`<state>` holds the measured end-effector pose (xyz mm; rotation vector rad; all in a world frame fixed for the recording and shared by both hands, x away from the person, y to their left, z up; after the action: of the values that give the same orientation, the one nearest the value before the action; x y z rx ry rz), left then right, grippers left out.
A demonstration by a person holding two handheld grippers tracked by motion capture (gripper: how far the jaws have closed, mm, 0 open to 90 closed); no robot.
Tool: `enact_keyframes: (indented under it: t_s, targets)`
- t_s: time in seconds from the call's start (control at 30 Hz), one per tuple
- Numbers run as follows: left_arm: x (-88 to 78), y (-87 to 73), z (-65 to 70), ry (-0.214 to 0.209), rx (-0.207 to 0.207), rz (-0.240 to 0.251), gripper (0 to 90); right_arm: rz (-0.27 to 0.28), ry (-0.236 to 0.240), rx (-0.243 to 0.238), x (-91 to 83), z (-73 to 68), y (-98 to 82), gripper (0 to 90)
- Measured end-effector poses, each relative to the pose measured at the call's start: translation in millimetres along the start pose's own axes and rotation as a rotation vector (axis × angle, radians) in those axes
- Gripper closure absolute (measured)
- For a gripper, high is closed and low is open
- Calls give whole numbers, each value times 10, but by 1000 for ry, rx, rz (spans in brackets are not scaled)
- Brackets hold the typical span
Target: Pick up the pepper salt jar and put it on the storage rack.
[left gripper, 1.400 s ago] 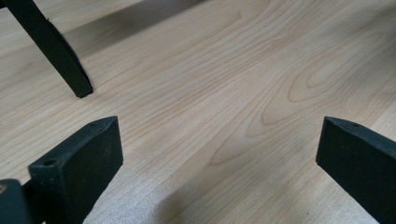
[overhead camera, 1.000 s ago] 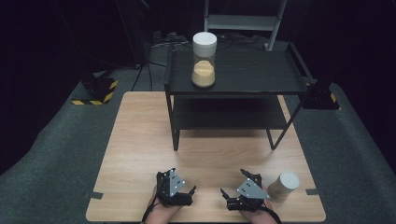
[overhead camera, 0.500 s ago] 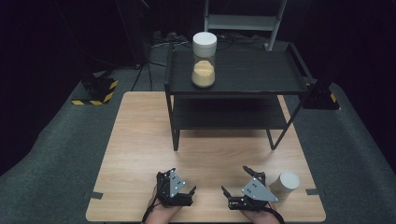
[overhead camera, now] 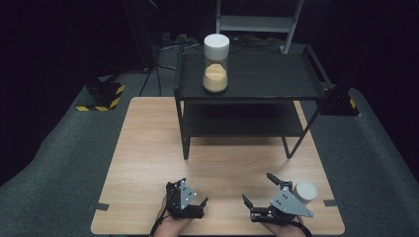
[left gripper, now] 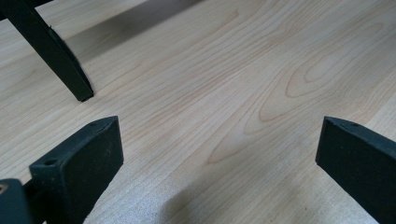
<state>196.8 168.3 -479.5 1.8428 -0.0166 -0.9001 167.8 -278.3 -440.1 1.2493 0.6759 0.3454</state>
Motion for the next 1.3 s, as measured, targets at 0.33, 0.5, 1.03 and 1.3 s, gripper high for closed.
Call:
enact_keyframes:
  t_s: [0.33, 0.5, 1.03, 1.3]
  targets:
    - [-5, -8, -6, -3, 2, 4, 10, 21, -57, 44, -266, 136, -9, 0]
    - [-8, -12, -5, -4, 4, 6, 10, 29, -85, 62, -386, 206, -41, 0]
    - [-20, -23, -4, -8, 6, 10, 10, 20, -172, 111, -680, 328, -193, 0]
    - [-17, -16, -8, -12, 16, 6, 10, 3, -219, 126, -757, 361, -301, 0]
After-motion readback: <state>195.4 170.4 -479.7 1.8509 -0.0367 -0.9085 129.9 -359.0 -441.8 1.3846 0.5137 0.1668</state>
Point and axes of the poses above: each handheld gripper's, and its own axes: x roughly forward along the jaws, y roughly out of its top, z roughly to its right, the point moved 1 cm from there along x, roughly forward along the jaws, and after that the axes turned 4 degrees about -z, right-handed, at the moved point
